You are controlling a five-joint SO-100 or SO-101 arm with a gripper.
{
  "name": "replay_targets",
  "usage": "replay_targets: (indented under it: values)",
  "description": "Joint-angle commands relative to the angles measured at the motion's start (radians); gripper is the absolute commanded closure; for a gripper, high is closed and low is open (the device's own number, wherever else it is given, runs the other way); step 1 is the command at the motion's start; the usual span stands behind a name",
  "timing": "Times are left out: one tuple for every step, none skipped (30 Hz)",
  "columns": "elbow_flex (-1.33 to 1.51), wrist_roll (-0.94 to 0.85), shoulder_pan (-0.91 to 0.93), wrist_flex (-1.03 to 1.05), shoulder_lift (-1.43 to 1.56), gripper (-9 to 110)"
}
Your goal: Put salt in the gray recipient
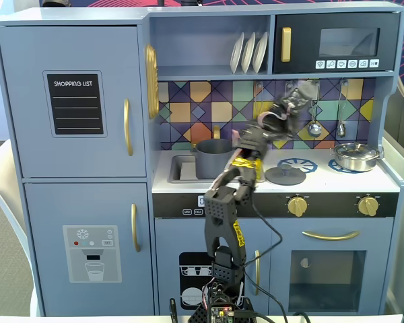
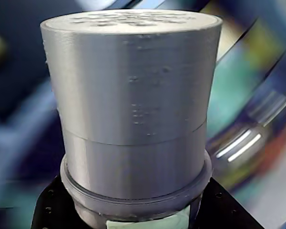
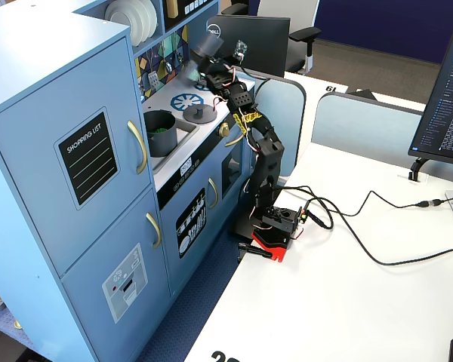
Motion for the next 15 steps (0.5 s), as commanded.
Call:
replay_targets:
  values:
    - [-0.167, 0.618, -0.172, 0.235, 0.124, 101]
    - [-0.19, 0.716, -0.215, 0.276, 0.12, 101]
    - [-0.206, 0.818, -0.258, 0.305, 0.117, 101]
    - [-0.207, 0.92, -0.299, 0.321, 0.117, 101]
    - [-0.207, 0.999, -0.342, 0.334, 0.112, 101]
    - [-0.209, 1.069, -0.382, 0.344, 0.104, 101]
    - [-0.213, 1.138, -0.414, 0.356, 0.092, 101]
    - [-0.227, 1.212, -0.443, 0.373, 0.075, 101]
    - [-0.242, 1.287, -0.466, 0.39, 0.057, 101]
    - [-0.252, 1.348, -0.495, 0.399, 0.043, 101]
    - [-0.255, 1.401, -0.52, 0.4, 0.031, 101]
    - [-0.259, 1.456, -0.538, 0.4, 0.021, 101]
    - [-0.259, 1.493, -0.557, 0.393, 0.014, 101]
    - [-0.255, 1.522, -0.574, 0.376, 0.006, 101]
    - [-0.25, 1.548, -0.588, 0.356, 0.002, 101]
